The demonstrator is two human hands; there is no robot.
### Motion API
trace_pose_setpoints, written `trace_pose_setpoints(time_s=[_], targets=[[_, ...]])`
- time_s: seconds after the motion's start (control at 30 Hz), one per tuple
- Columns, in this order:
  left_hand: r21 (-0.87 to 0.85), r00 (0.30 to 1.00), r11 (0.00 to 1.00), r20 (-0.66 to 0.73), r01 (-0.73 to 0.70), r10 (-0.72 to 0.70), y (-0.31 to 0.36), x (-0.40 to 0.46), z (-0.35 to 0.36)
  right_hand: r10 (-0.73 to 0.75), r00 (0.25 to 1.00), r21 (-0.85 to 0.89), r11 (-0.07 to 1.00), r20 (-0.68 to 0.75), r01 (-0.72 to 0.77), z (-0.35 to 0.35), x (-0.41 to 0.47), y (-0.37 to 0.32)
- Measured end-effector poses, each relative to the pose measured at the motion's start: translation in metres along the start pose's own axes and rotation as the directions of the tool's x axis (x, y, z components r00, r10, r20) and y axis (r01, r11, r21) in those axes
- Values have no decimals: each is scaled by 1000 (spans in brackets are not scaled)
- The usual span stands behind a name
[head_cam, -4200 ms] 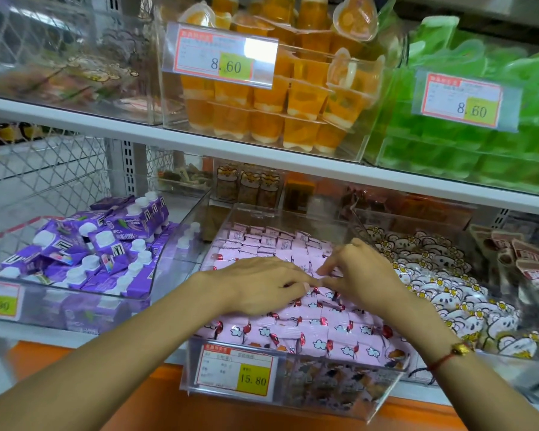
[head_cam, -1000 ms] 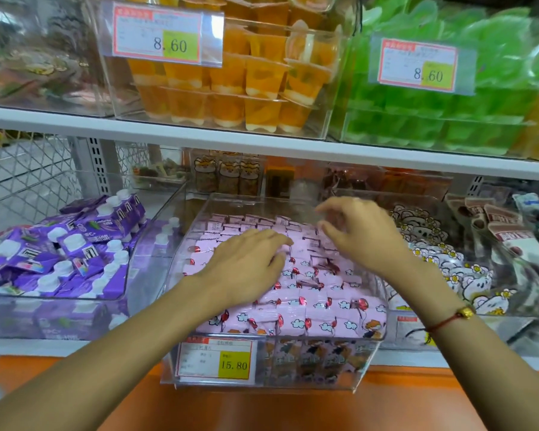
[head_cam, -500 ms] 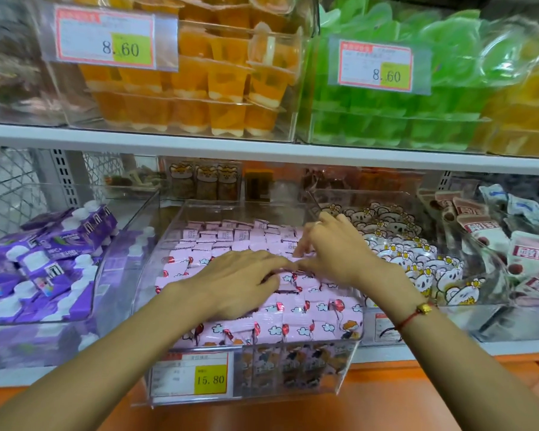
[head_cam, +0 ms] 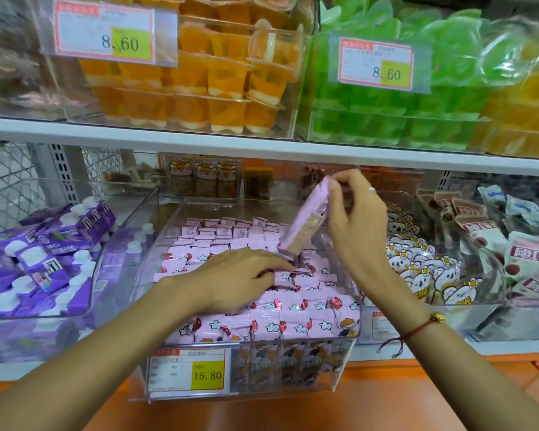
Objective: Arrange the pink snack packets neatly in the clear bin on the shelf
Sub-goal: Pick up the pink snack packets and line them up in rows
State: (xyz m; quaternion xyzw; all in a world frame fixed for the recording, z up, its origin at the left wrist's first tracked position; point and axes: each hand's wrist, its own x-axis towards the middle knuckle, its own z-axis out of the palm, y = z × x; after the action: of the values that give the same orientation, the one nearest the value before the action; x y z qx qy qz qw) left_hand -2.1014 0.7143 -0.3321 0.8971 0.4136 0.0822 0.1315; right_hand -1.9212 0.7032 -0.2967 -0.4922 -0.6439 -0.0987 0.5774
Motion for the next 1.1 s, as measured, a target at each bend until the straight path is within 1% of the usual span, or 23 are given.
trace_pose_setpoints(time_s=[0.03,0.1,0.17,0.2,0.23,0.27,0.37,0.43,0.47,0.5,0.53,0.57,0.6,0.63,0.67,0.7,0.73,0.8,0.87,0.93,0.97,1.03,1.1], targets=[[-117,999,993,-32,30,-34,1,0,-1,86,996,71,994,-28,-84,-1,1,0],[-396,975,915,-158,85,-158,3,2,-4,271,961,180,949,-47,-258,-4,3,2],[-545,915,833,-279,99,-291,4,4,-13,424,905,287,869,-16,-402,-5,4,4],[-628,905,774,-281,78,-319,5,4,-18,463,886,309,843,0,-441,-5,4,4],[-691,916,721,-255,52,-311,6,4,-22,478,878,304,835,13,-459,-5,3,3],[-714,933,699,-228,35,-280,8,3,-26,479,878,289,837,24,-465,-3,3,1],[-634,965,773,-201,2,-168,14,-1,-28,489,868,305,816,87,-491,1,2,-7],[-636,961,772,-222,-13,-167,13,-2,-29,499,854,342,784,147,-517,2,1,-11],[-669,955,744,-213,12,-207,13,-2,-31,495,852,351,778,169,-521,2,1,-12],[-727,943,684,-183,59,-276,10,-3,-33,483,856,334,788,185,-517,2,2,-12],[-808,928,578,-120,116,-353,9,-3,-36,458,868,280,822,192,-496,2,2,-12],[-879,912,447,-36,166,-409,7,-4,-38,419,887,201,868,193,-453,1,2,-12],[-919,897,336,40,206,-441,6,-4,-40,361,912,123,914,192,-388,1,2,-12],[-932,883,275,89,237,-461,4,-4,-41,287,936,71,949,203,-306,0,2,-13],[-932,873,253,116,261,-473,2,-4,-41,199,952,45,976,231,-214,0,1,-15],[-927,870,255,129,276,-475,0,-4,-42,103,956,32,993,276,-116,0,0,-19],[-918,875,278,127,282,-468,-2,-4,-41,11,942,21,1000,335,-19,0,-2,-21],[-884,890,370,101,285,-445,-3,-4,-42,-121,872,2,991,474,136,1,-5,-24],[-841,899,452,86,296,-429,-4,-4,-43,-160,782,-7,978,602,206,3,-8,-23],[-821,902,484,85,304,-422,-4,-3,-44,-163,725,-3,975,669,223,7,-12,-20],[-811,904,497,86,308,-419,-4,-3,-45,-169,722,9,976,671,220,8,-13,-19],[-795,905,527,63,301,-421,-4,-4,-42,-177,756,29,978,630,205,10,-12,-18],[-835,892,499,-21,233,-451,-5,-4,-38,-154,810,16,984,565,177,9,-10,-16]])
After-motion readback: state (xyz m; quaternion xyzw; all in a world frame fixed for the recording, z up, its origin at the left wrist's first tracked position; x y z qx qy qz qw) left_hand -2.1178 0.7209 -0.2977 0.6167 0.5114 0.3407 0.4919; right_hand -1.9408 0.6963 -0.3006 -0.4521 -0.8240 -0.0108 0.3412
